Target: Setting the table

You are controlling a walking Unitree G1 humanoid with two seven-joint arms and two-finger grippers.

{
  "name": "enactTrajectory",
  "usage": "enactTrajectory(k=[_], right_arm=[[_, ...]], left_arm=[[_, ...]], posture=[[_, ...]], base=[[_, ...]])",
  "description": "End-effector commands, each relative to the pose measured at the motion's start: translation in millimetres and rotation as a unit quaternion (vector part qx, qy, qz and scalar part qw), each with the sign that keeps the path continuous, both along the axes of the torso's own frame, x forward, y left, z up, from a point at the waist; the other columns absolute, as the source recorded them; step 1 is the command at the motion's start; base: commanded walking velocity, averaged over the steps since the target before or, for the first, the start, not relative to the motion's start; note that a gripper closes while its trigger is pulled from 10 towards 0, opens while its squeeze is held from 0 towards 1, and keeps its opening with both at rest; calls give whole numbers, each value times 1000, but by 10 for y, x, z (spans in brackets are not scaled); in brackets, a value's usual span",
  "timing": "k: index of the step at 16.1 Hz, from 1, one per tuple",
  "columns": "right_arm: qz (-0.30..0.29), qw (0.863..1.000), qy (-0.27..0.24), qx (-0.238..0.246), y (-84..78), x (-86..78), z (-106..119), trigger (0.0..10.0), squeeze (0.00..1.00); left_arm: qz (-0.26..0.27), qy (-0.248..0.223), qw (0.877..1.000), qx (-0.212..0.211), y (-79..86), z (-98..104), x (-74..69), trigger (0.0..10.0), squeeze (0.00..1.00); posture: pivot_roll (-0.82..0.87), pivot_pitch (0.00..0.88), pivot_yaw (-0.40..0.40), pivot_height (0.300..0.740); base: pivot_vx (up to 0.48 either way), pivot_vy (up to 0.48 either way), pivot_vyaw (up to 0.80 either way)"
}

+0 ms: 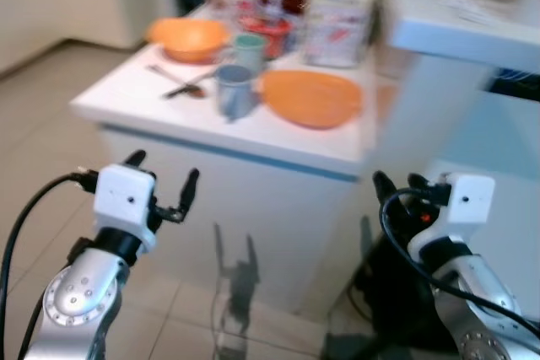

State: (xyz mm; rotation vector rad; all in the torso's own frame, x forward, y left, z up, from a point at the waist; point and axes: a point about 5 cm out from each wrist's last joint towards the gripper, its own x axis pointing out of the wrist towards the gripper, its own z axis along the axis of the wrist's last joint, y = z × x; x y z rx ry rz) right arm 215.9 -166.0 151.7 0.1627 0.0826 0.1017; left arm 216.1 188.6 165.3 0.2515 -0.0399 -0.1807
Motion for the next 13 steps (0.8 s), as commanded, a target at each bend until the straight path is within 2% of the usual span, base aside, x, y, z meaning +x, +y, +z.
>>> enactTrajectory(k=[1, 8, 10, 13], right_arm=[[-11, 1000, -1, -1, -64, 9, 20, 10000, 0], [-8, 1000, -22, -10, -34, 140, 80, 10000, 0], [-8, 1000, -24, -11, -55, 171, 71, 10000, 0], [12, 1000, -26, -13, 27, 234, 51, 10000, 0]], left_arm=[[-10, -1, 1000, -1, -36, 19, 36, 10000, 0], [-10, -15, 1000, -6, -70, 70, 200, 10000, 0], [-8, -17, 1000, -5, -64, 85, 220, 10000, 0], [-5, -18, 1000, 0, -17, 98, 229, 10000, 0]], posture=[[92, 0, -28, 740], [76, 0, -18, 740], [104, 0, -24, 740], [101, 0, -23, 740]], base=[[0, 345, -800], [0, 365, -779], [0, 368, 0], [0, 369, 0]])
